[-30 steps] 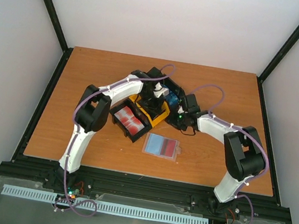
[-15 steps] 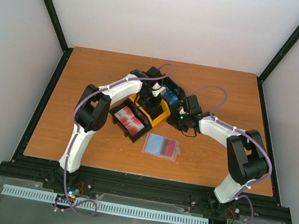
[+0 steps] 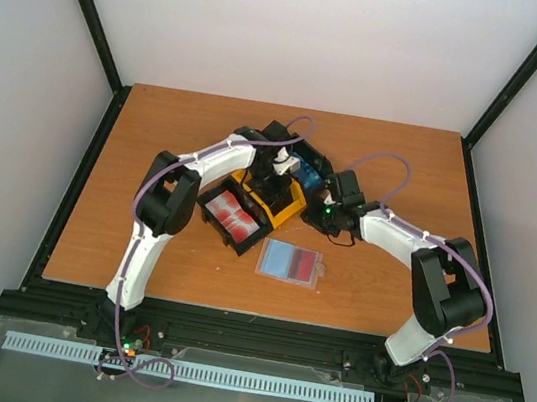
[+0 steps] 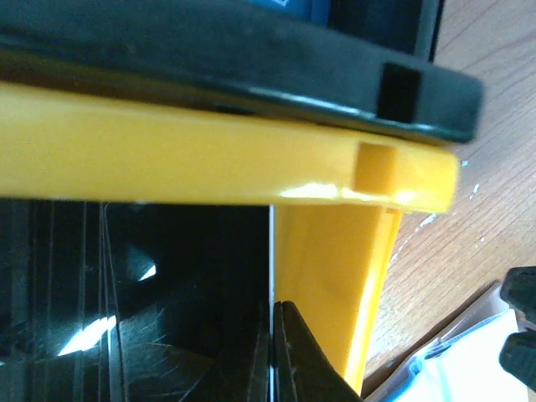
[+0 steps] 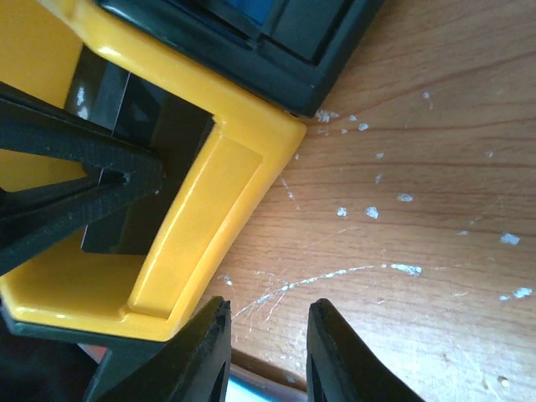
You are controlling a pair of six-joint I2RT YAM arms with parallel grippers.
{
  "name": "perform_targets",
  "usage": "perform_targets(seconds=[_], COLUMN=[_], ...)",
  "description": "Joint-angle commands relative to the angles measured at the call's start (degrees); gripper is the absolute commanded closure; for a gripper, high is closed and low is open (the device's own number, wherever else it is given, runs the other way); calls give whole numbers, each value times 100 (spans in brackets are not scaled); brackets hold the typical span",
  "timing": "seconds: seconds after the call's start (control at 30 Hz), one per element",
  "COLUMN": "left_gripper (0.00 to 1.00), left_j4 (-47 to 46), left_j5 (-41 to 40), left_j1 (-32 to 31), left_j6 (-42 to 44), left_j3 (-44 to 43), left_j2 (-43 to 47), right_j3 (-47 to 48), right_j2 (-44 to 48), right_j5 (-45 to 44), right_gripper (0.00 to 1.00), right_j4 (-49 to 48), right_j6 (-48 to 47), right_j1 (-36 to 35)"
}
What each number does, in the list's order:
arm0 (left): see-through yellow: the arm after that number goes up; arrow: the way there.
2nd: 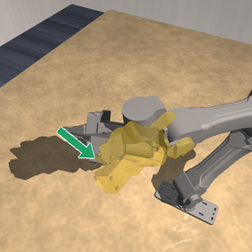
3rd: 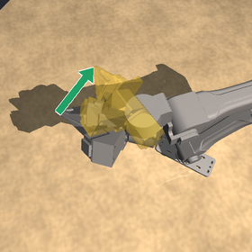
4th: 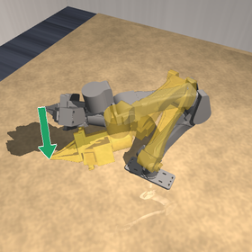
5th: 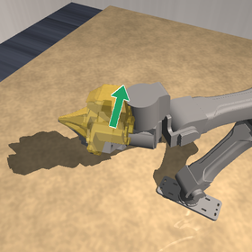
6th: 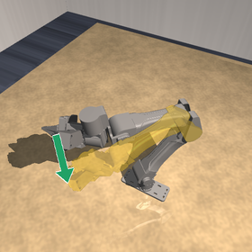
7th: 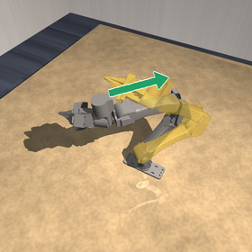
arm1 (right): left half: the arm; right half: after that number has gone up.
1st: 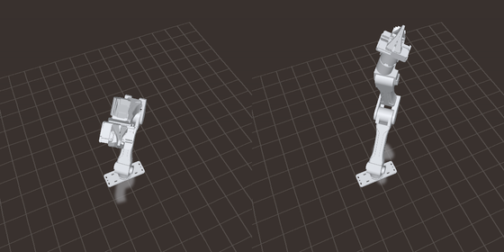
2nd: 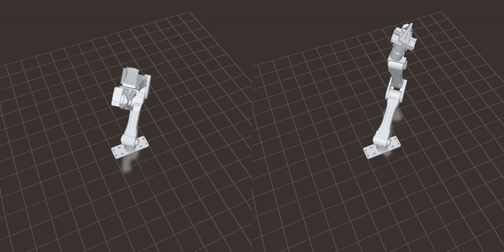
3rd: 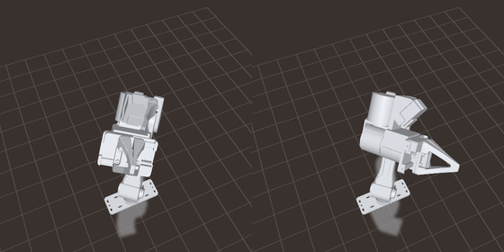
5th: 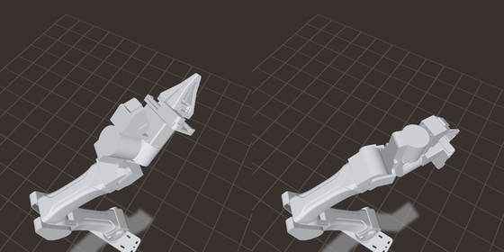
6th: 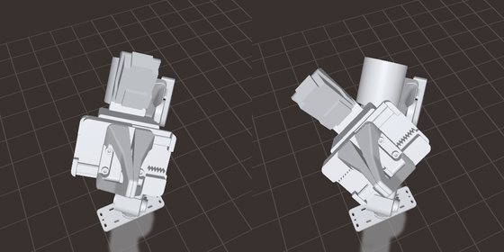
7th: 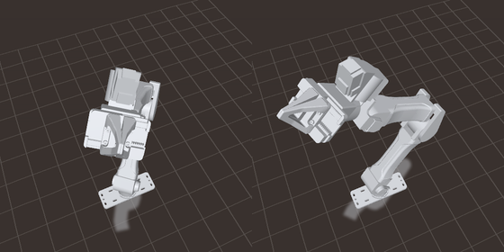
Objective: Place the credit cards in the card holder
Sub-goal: Pick up the credit card from the storage box.
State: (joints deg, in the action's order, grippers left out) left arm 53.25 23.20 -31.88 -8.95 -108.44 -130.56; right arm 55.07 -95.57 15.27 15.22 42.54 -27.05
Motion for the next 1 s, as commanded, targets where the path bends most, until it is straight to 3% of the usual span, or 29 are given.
perform_targets(seconds=[0.0,0.13,0.4,0.53,0.7,0.8,0.97], left_gripper=[99,99,99,99,99,99,99], left_j4=[-274,-272,-705,-1813,-3796,-4739,-5380], left_j5=[-296,-478,233,1207,2443,3002,3265], left_j1=[-11,-11,-11,-11,-11,-11,-27], left_j6=[226,175,-305,-950,-2423,-3329,-3967], left_j3=[-30,50,791,1508,2834,3409,3782], left_j2=[698,1317,2619,3527,4538,4838,5079], right_j3=[101,131,-266,-584,-1020,-946,-832], right_j2=[448,872,2247,3008,3911,4157,4313], right_j5=[-165,-198,313,865,1349,1484,1660], right_gripper=[74,73,61,51,38,38,39], right_j4=[178,191,-714,-1277,-2097,-1951,-1697], right_j6=[-96,-255,-513,-195,422,713,983], right_j1=[-11,-11,6,7,14,11,7])
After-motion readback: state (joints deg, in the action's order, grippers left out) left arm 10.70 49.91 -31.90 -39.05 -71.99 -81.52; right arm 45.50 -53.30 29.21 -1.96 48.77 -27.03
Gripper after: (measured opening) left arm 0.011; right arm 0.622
